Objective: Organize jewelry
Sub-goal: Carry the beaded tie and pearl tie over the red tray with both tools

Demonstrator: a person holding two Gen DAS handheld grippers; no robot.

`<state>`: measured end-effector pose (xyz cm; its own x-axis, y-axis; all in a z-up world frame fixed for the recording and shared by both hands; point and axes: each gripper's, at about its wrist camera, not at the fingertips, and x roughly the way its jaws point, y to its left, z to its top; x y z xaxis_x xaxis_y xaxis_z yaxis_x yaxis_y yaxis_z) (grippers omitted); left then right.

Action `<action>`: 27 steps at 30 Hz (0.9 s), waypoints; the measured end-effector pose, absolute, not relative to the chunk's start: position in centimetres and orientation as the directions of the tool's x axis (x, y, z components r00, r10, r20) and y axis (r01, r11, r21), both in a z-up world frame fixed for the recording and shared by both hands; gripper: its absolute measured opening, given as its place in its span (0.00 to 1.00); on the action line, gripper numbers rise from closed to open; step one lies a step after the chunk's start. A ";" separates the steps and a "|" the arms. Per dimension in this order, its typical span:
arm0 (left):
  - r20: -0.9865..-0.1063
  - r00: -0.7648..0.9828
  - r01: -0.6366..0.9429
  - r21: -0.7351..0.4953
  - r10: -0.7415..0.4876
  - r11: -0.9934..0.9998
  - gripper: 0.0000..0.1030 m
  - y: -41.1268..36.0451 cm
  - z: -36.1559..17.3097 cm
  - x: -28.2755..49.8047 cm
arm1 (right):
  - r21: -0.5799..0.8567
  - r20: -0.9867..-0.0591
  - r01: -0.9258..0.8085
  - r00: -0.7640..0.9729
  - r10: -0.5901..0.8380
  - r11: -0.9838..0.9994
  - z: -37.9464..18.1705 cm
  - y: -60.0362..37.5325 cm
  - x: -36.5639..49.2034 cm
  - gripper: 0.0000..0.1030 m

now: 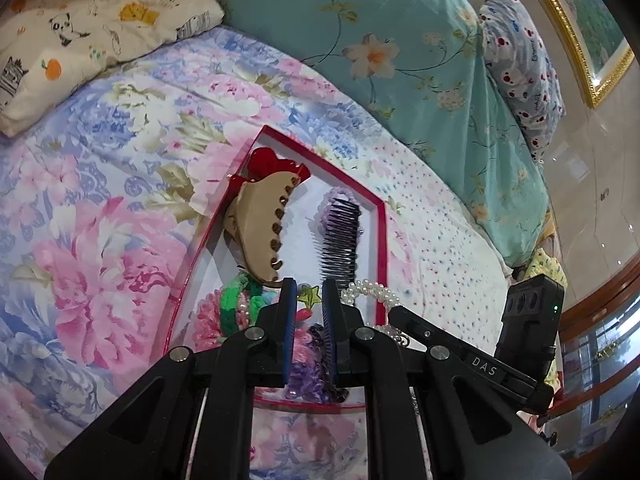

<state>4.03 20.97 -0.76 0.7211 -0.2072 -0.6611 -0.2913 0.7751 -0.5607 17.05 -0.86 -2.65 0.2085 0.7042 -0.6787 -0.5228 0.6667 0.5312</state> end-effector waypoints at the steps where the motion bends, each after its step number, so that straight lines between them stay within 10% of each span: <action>1: -0.664 0.718 -0.295 -0.560 -0.207 0.774 0.10 21.0 -1.1 4.2 | 0.528 -0.684 -0.524 0.205 0.700 0.669 -2.9 -0.5 17.2 0.13; 27: -0.783 0.600 -0.361 -0.447 -0.163 0.818 0.10 20.2 -6.3 5.2 | 0.441 -0.762 -0.512 0.219 0.609 0.737 -7.0 1.4 19.5 0.17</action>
<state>5.25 20.20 -6.29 0.6005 -0.1630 -0.7829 -0.3608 0.8185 -0.4471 19.54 1.40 -6.95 0.2195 0.6091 -0.7621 -0.5121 0.7368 0.4414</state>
